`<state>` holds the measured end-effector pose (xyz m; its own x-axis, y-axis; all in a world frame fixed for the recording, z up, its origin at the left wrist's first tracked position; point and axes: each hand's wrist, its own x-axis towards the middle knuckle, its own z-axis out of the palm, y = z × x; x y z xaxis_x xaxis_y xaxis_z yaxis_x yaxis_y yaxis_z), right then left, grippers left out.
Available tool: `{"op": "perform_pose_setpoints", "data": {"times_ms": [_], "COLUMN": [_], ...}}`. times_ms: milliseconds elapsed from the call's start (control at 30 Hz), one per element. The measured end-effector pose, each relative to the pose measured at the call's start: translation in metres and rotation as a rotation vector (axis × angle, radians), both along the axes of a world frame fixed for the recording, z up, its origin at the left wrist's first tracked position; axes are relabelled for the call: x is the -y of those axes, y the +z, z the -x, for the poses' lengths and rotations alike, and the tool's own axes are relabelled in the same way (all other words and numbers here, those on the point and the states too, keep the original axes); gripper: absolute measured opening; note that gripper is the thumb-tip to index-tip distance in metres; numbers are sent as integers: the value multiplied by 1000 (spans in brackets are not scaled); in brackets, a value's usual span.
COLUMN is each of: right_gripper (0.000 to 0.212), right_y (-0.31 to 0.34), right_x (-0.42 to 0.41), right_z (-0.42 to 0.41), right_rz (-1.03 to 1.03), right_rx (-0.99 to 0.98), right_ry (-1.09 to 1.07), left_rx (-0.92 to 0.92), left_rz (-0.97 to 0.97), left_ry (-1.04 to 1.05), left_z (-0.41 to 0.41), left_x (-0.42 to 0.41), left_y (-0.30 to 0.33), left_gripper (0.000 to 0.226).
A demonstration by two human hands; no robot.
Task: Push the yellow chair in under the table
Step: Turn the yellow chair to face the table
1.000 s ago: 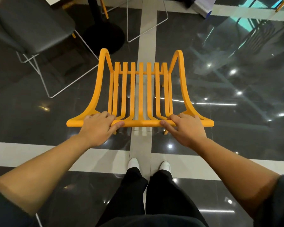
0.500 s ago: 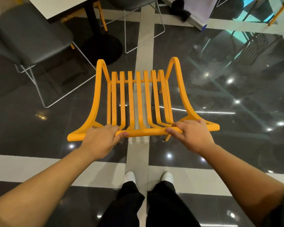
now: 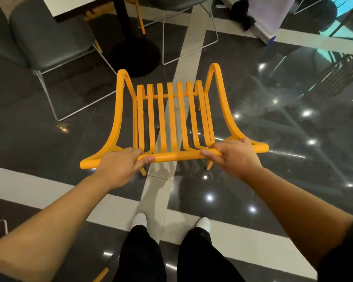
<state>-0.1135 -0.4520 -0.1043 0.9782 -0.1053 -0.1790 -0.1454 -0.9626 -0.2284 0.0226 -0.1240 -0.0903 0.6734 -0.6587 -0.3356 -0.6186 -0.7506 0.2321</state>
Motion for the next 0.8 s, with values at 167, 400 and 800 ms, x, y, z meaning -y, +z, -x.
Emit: {"op": "perform_pose_setpoints", "data": {"times_ms": [167,400,800], "right_gripper": [91,81,91], "right_y": [-4,-9,-5], "right_x": [54,118,208], "right_z": [-17,-49,-127], "right_rz": [70,64,109], "right_rx": [45,38,-47], "right_ry": [60,113,186], "left_rx": [8,37,73], "left_rz": [-5,10,-109], "left_ry": [58,123,232], "left_z": [2,-7,-46], "left_x": [49,103,192], "left_y": [1,2,7], "left_gripper": [58,57,62]}}
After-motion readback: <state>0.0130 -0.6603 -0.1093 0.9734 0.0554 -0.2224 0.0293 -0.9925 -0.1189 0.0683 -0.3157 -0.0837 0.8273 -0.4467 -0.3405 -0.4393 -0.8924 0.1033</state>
